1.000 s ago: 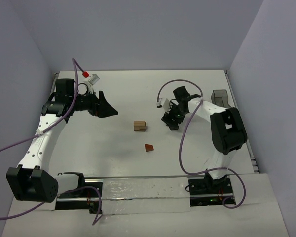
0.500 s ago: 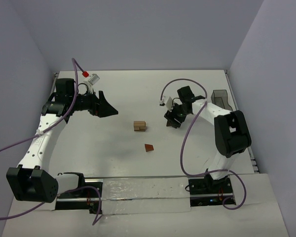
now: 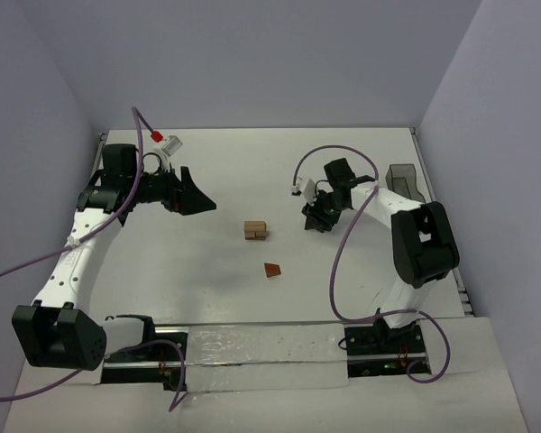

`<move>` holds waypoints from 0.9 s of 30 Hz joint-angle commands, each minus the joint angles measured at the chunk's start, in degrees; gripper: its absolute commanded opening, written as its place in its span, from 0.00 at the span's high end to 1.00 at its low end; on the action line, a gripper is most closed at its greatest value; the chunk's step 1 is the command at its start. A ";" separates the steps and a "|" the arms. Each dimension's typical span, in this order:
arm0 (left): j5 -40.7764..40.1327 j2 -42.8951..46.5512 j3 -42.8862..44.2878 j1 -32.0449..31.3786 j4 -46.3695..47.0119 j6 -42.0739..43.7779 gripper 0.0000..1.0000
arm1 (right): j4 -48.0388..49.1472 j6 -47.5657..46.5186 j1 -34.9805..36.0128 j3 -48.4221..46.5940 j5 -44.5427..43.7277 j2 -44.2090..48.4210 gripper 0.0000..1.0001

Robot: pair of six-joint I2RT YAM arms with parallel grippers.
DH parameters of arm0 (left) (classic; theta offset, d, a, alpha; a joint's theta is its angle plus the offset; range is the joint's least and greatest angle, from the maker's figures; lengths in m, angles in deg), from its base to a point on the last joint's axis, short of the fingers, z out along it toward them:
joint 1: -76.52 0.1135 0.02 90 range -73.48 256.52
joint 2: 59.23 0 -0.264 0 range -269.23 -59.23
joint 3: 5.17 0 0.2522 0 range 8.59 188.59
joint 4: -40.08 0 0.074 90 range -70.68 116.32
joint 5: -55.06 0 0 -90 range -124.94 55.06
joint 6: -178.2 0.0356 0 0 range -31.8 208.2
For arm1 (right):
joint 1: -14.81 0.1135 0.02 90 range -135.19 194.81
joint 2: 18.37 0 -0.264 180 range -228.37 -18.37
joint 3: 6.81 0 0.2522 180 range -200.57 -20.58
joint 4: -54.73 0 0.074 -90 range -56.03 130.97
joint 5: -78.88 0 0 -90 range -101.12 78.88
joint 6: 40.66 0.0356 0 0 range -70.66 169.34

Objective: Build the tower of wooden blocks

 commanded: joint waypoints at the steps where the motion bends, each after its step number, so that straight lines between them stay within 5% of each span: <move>1: 1.25 0.92 0.27 0.33 2.55 -0.13 0.01 | 1.09 -0.99 -0.18 0.08 0.11 0.96 0.59; 10: 1.35 1.09 -0.27 0.33 3.19 -0.37 0.01 | -4.83 -1.69 -0.09 -4.20 3.26 3.63 0.86; 27: 6.06 0.38 -0.18 2.58 3.54 -0.02 0.01 | -22.62 -3.42 11.96 -24.51 6.76 2.79 0.92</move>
